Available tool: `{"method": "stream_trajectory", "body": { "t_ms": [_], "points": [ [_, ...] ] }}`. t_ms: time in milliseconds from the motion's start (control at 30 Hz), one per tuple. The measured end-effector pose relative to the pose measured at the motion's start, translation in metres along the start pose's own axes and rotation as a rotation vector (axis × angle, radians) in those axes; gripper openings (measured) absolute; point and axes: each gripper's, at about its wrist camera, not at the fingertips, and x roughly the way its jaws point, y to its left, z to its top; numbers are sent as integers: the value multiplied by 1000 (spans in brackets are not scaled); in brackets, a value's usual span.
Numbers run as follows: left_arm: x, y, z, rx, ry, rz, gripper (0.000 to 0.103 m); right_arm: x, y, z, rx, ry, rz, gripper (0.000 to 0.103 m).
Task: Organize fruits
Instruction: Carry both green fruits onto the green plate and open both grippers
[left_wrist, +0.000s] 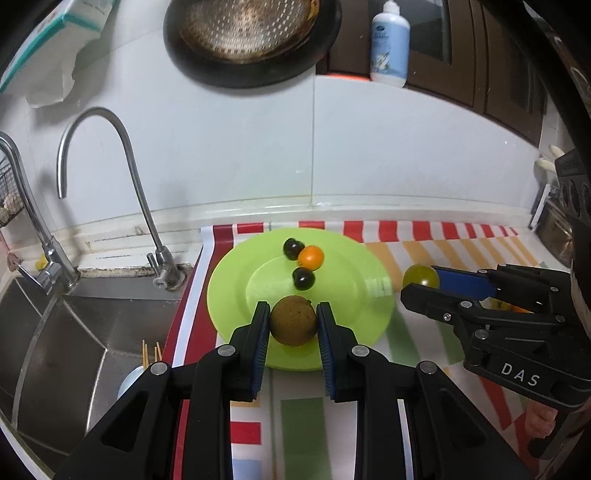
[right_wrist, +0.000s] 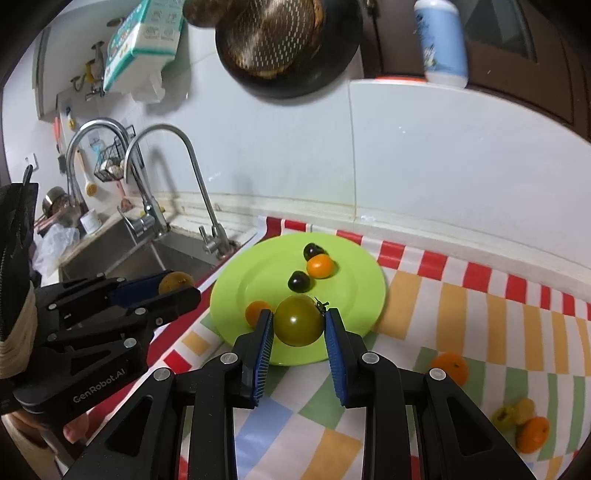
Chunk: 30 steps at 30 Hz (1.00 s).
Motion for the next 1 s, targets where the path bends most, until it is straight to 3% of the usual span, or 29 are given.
{"method": "stream_trajectory", "body": {
  "t_ms": [567,667,767,1000],
  "points": [
    [71,21,3,18,78,-2,26,78,-9,0,34,111,12,30],
    [77,21,3,22,80,-11,27,81,-11,0,40,114,9,30],
    [77,18,4,36,70,-5,35,82,-13,0,51,109,4,30],
    [60,15,6,16,43,8,36,64,-16,2,58,73,-28,30]
  ]
}}
